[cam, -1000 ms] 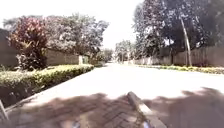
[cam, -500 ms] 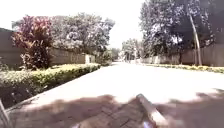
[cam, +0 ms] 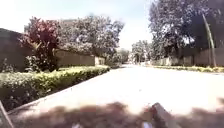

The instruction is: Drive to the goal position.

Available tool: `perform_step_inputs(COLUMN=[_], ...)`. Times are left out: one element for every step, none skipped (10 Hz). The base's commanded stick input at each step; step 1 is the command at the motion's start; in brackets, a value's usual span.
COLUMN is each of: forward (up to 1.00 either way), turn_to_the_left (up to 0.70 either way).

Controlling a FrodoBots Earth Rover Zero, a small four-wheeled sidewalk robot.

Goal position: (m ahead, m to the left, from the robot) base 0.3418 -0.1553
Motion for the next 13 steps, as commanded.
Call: perform_step_inputs(forward=[0.70, 0.70, 0.70, 0.70, 0.70, 0.70, 0.70, 0.70, 0.70, 0.70, 0.70, 0.70, 0.70], turn_to_the_left=[0.03, 0.04, 0.05, 0.04, 0.01, 0.00, 0.00, -0.03, -0.15, -0.26, -0.34, -0.28, -0.22])
